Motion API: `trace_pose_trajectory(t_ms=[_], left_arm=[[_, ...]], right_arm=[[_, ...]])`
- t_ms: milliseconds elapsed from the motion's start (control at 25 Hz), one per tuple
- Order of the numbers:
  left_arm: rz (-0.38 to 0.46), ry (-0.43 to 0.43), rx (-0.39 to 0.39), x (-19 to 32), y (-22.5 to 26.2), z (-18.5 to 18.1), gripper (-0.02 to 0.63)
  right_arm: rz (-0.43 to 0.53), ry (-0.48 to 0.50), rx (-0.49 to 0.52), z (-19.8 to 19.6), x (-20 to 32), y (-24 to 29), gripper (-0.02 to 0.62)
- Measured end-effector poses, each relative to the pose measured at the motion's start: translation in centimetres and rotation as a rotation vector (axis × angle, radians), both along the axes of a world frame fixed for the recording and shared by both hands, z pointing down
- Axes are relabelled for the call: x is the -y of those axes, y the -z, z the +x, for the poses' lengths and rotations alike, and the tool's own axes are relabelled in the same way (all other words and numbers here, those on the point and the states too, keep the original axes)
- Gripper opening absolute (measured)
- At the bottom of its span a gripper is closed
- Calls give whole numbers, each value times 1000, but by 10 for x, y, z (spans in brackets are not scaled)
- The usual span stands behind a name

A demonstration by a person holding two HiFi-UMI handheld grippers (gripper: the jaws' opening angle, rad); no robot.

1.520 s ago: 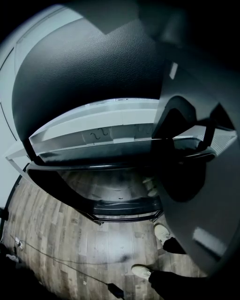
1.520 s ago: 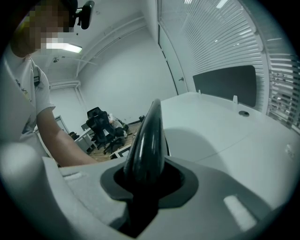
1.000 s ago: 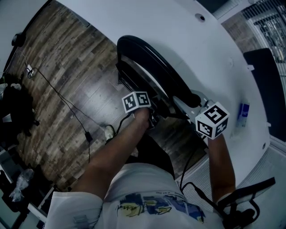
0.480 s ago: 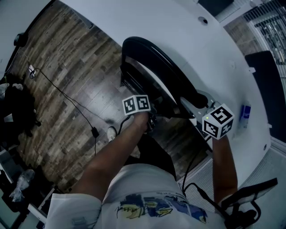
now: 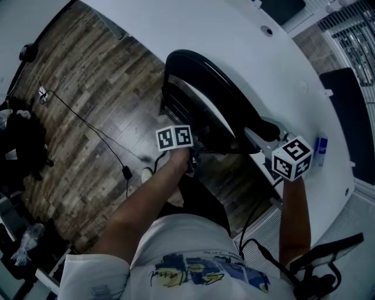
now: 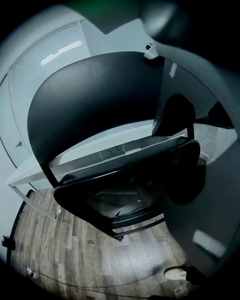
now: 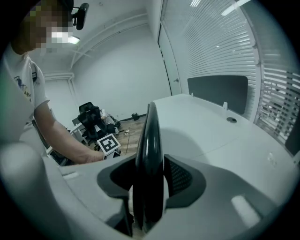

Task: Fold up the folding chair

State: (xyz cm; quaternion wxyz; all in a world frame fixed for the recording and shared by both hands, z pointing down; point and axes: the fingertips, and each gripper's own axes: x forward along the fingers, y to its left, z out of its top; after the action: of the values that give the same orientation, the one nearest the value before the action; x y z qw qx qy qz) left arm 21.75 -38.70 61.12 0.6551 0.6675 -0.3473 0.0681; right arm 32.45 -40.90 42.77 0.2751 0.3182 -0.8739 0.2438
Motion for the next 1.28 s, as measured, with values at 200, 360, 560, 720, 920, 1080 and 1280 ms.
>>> trace_pose_trajectory(t_ms=[200,360,560,720,920,1080,1280], left_arm=[[57,-16,9,-2,19,-16,190],[114,-41,46,-2,27,-36,190],[183,-57,47,-1,47,-63,190],[221,-62,23,-5,66,-85,190],[295,-88,-25,-15,101,-106,182],[380,-156,9,-19,122,-123,167],[491,-251,60,-24,150,-144,146]], right_arm=[[5,-32,-2,12,-3,16,150],[39,-77,-21,21,-7,32,150],[124,-195,-54,27,-14,57,150],[175,-311,-72,22,-29,68,150],[184,-406,-84,1,-59,70,150],[110,-437,17,-35,-74,57,133],[84,-428,21,-72,-96,47,126]])
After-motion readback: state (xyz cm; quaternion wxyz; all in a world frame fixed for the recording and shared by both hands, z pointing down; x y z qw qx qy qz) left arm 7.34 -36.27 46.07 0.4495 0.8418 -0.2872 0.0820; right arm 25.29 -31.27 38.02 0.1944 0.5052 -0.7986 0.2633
